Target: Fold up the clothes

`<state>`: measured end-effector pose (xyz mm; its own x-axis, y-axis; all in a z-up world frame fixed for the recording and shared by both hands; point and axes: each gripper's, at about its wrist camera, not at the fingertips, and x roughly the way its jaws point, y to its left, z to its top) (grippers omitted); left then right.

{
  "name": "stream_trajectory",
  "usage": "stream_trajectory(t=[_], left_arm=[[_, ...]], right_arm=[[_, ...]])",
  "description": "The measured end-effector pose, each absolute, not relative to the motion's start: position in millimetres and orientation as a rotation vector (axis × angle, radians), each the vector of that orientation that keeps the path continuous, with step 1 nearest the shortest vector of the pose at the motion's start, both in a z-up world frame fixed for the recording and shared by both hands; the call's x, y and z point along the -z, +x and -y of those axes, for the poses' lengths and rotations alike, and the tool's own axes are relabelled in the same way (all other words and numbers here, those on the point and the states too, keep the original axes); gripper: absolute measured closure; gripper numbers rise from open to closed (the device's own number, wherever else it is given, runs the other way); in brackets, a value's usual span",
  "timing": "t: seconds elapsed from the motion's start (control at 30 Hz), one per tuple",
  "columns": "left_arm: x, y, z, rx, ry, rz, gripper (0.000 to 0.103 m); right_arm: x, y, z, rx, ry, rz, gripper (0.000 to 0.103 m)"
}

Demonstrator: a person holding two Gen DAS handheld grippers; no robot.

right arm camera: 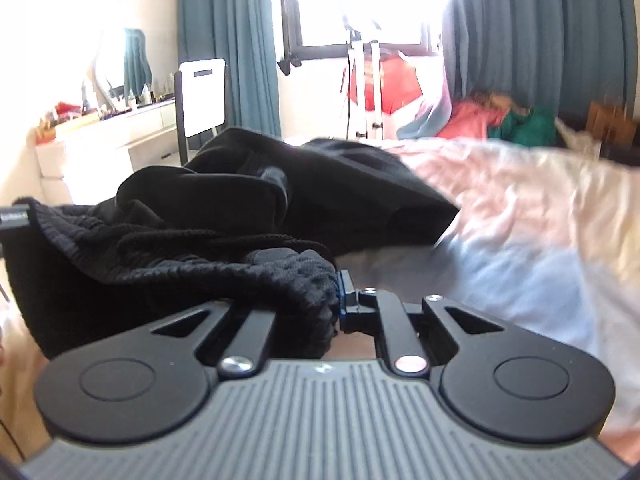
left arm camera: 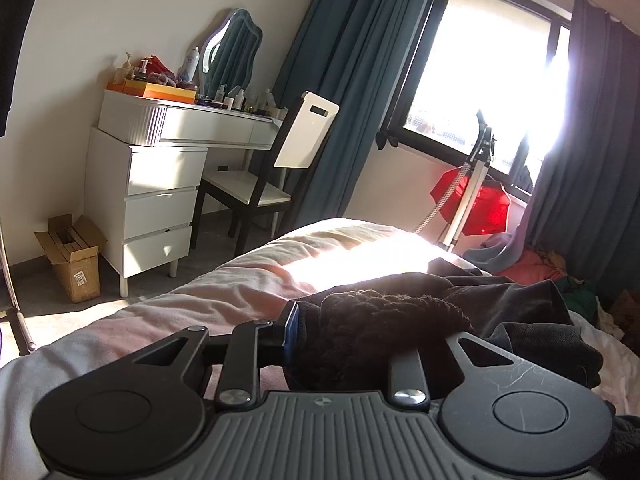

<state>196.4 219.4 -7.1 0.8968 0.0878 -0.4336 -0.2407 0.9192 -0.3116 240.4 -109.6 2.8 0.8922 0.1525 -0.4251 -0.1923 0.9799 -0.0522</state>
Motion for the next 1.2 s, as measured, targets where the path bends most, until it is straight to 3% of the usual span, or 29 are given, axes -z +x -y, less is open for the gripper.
stream_trajectory(t=[0.1, 0.2, 0.3, 0.47, 0.6, 0.77, 0.9, 1.2], left_arm=[[2, 186, -214, -0.105, -0.388, -0.447, 0.075], [8, 172, -201, -0.036, -0.327, -0.538, 0.074], [19, 163, -187, -0.013, -0.204, -0.624, 0.073], [28, 160, -173, -0.018, -0.044, -0.730, 0.071], [22, 158, -163, -0.007, 0.046, -0.767, 0.053], [13, 140, -124, 0.088, 0.374, -0.763, 0.026], [24, 126, -92, 0.116, 0.712, -0.690, 0.019], [78, 150, -67, 0.076, 1.063, -0.596, 0.018]], right_arm=[[-31, 216, 115, -0.111, -0.357, -0.337, 0.092], [-40, 200, 133, -0.095, -0.446, -0.364, 0.092], [-26, 188, 152, -0.110, -0.325, -0.477, 0.091], [23, 177, 183, -0.138, 0.142, -0.616, 0.090], [41, 174, 195, -0.147, 0.303, -0.615, 0.089], [49, 174, 201, -0.171, 0.351, -0.627, 0.087], [54, 178, 206, -0.151, 0.355, -0.649, 0.087], [57, 179, 216, -0.163, 0.412, -0.657, 0.082]])
